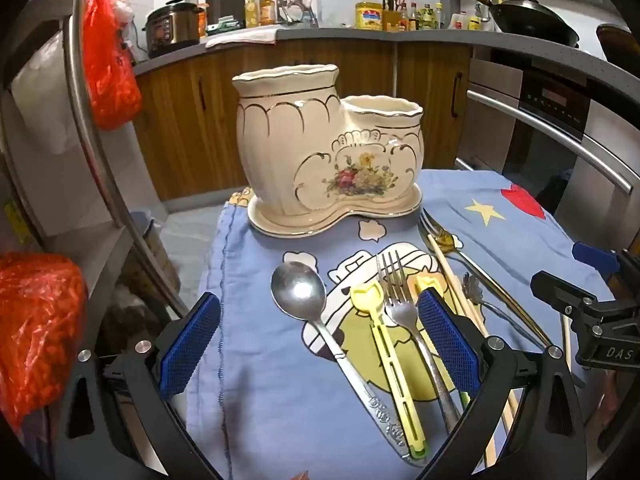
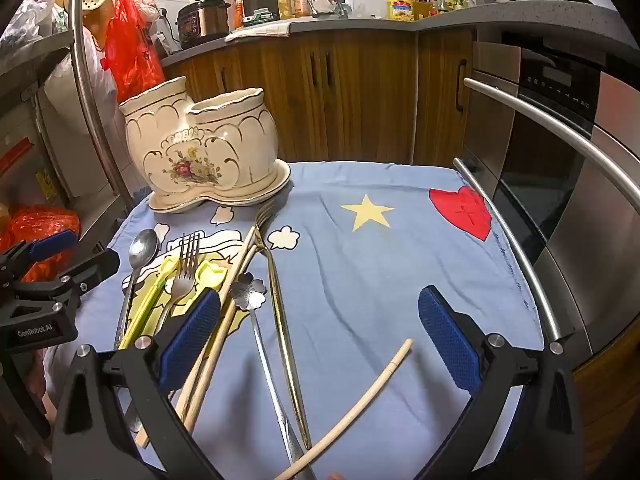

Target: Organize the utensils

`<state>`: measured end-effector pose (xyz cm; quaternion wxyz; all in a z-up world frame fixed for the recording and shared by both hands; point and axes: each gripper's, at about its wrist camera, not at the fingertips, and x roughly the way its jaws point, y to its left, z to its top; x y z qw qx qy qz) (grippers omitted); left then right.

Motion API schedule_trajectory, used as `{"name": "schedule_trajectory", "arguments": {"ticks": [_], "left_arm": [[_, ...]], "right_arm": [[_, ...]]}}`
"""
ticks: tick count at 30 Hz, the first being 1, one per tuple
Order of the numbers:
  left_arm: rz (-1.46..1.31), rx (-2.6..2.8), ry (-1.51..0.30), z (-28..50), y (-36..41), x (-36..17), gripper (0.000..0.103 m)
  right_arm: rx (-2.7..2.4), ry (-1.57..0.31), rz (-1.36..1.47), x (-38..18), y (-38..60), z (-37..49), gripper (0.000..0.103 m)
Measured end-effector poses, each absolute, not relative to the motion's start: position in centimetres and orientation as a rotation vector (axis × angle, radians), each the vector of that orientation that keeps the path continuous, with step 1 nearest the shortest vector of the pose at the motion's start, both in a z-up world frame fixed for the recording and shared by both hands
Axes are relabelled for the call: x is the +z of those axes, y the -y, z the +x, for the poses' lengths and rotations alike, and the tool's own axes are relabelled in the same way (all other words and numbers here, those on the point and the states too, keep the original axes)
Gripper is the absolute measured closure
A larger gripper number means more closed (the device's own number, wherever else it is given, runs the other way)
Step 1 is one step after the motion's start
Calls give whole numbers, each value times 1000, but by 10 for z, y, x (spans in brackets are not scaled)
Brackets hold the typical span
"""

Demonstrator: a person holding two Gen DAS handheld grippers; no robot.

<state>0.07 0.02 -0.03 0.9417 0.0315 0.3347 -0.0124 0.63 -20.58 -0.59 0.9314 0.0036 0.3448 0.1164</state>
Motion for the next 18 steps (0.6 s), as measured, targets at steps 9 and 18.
{"name": "schedule_trajectory", "arguments": {"ticks": [9, 18], "left_arm": [[58, -30, -676, 0, 0, 0, 5], [62, -33, -677, -1, 2, -3, 5]], "right_arm": [[240, -705, 8, -6, 207, 6, 5], [238, -704, 9, -6, 208, 6, 5]]}}
